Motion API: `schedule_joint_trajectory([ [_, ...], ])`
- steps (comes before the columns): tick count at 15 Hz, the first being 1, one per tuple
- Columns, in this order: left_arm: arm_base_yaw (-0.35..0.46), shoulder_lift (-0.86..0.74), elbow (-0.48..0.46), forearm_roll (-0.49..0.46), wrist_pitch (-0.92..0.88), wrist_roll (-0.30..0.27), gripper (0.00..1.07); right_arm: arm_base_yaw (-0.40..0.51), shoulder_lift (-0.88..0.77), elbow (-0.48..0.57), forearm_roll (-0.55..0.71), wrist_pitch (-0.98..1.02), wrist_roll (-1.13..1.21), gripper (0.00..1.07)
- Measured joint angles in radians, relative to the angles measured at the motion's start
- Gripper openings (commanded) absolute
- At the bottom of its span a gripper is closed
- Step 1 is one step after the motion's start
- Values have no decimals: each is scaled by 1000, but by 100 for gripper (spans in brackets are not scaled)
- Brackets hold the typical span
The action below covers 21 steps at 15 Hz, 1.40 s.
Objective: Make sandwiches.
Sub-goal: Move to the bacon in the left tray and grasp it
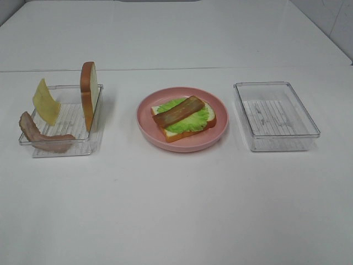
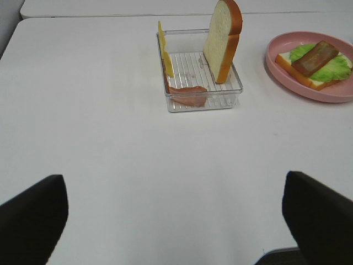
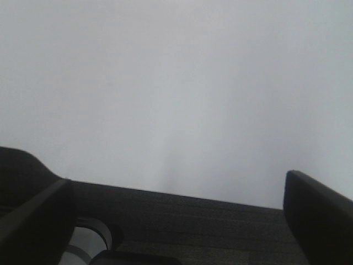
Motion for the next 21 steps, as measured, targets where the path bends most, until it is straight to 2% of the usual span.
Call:
schedule_joint_trajectory([
  [1, 0, 0, 0, 0, 0, 0, 101, -28, -24, 15, -3, 0, 0, 99],
  [3, 0, 0, 0, 0, 0, 0, 101, -146, -148, 72, -5, -14, -36, 99],
  [5, 0, 0, 0, 0, 0, 0, 101, -209, -224, 91, 6, -32, -67, 99],
  [6, 0, 0, 0, 0, 0, 0, 101, -273, -304, 94, 36, -55, -114, 99],
  [10, 0, 0, 0, 0, 0, 0, 101, -411, -480, 94, 155, -100, -290, 99],
  [14, 0, 0, 0, -1, 0, 0, 101, -442, -526, 132, 250, -105, -360, 99],
  [21, 0, 0, 0, -1, 0, 0, 101, -442, -526, 132, 259, -110, -365, 99],
])
